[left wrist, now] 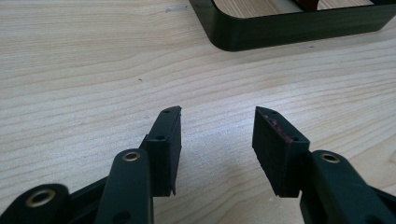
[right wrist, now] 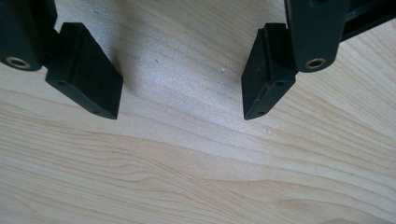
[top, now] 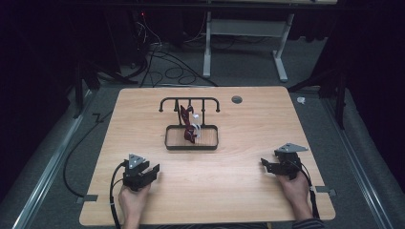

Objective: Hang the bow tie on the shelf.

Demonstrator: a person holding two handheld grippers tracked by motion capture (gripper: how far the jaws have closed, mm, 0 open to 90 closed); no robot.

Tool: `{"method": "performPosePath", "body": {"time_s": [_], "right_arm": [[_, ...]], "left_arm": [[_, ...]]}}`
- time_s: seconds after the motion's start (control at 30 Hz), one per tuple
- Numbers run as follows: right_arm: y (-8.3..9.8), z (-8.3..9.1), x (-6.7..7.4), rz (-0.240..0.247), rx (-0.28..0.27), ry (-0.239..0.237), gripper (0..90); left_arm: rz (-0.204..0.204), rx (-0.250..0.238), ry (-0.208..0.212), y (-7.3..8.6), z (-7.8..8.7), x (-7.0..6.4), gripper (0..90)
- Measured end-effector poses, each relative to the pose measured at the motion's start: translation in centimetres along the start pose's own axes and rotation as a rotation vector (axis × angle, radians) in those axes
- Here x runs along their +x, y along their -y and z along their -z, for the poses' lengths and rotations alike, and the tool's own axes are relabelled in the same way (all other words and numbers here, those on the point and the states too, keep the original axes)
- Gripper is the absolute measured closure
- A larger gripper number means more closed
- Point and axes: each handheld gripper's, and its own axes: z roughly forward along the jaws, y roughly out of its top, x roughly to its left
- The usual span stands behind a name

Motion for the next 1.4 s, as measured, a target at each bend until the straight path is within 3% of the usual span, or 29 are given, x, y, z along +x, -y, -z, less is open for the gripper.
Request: {"method": "performPosePath", "body": {"time_s": [0.63,0.93,1.07,1.4], "right_arm": [[0.0,0.0,0.0,0.001,0.0,0.0,30.4],[0.0,0.0,0.0,0.0,0.0,0.001,30.4],[0.0,0.0,0.0,0.0,0.0,0.0,30.4],[0.0,0.0,0.0,0.0,0.0,0.001,30.4]], "left_arm": [[-0.018,0.0,-0.019,0.3,-1.2,-0.6,51.1],[-0.046,0.009,-0.036,0.2,-1.3,-1.0,46.1],[-0.093,0.023,-0.057,0.2,-1.4,-1.5,42.2],[-0.092,0.024,-0.048,0.2,-1.5,-1.5,39.1]]}}
